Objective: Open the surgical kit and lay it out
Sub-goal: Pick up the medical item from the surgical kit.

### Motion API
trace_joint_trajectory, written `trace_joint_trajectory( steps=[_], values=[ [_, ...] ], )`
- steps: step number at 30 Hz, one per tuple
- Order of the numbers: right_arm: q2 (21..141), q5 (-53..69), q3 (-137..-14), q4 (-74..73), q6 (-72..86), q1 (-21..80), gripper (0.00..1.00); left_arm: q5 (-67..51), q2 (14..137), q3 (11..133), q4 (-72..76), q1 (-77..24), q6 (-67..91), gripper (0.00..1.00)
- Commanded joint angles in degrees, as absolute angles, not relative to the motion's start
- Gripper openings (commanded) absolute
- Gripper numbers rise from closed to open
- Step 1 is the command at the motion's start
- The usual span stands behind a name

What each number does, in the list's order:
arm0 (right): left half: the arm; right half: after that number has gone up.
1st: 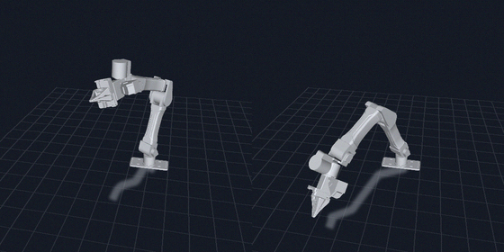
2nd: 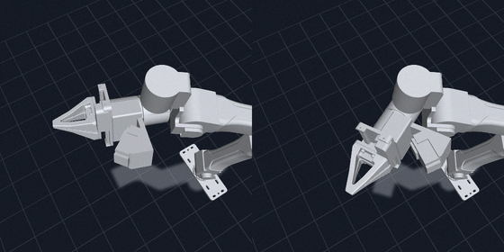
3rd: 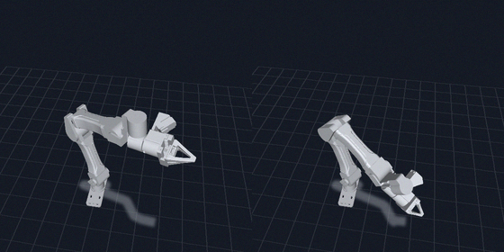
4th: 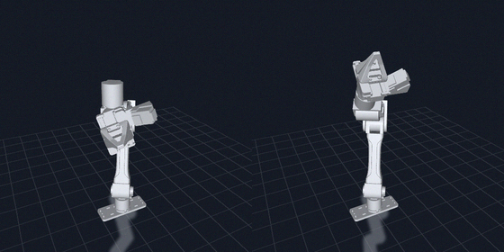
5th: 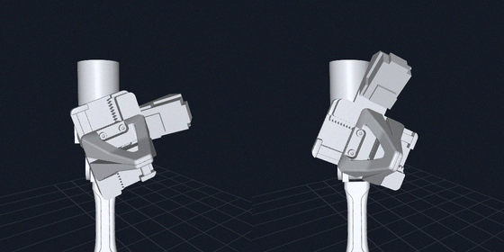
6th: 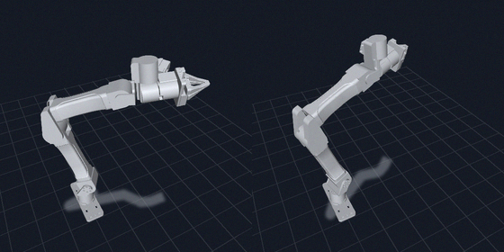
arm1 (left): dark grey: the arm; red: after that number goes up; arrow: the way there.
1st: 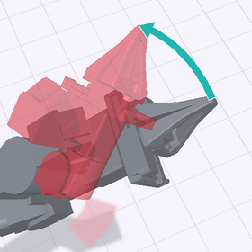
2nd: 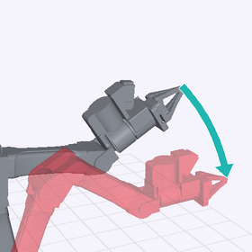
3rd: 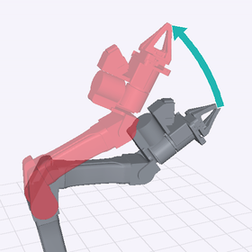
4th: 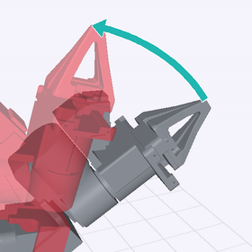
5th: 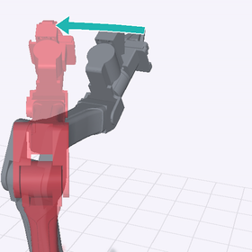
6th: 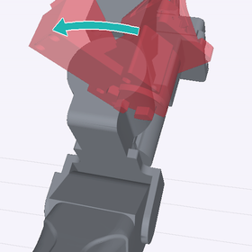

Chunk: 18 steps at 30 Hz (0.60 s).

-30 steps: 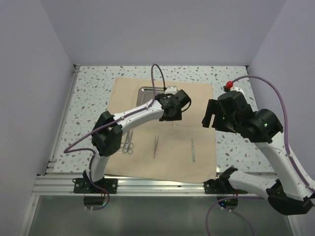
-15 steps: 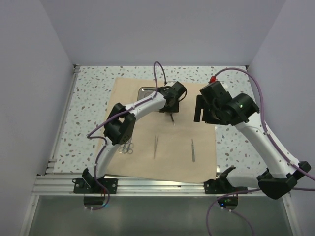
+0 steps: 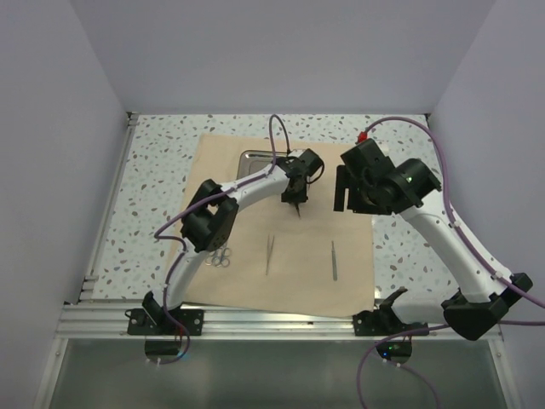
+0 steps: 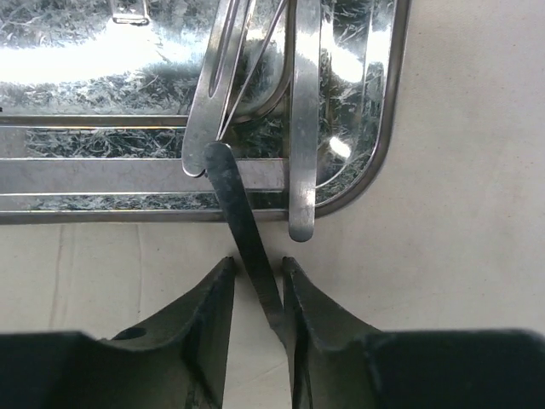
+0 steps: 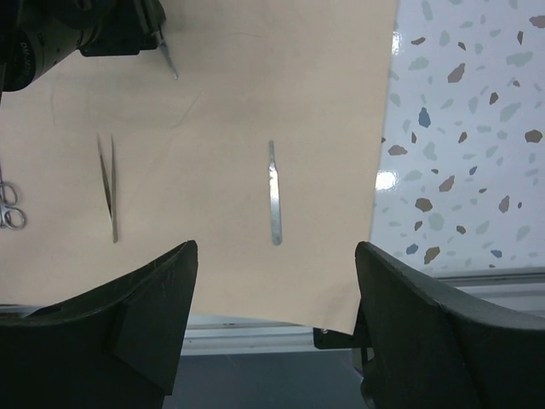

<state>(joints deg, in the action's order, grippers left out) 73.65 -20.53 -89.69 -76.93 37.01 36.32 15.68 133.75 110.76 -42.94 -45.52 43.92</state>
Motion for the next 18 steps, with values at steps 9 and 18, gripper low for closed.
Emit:
trace_joint_trajectory(
  steps=[9,18],
  values=[
    [71.6,-21.1,-89.9,-77.9,34.6,35.4,0.78,16.4,132.4,109.4,-46.8,-46.7,46.8,0.02],
    [68.7,-18.8,-88.5,-76.2,34.1,35.3,0.78,20.1,121.4,104.1,-50.3,-51.0,51.3,0.00]
  ],
)
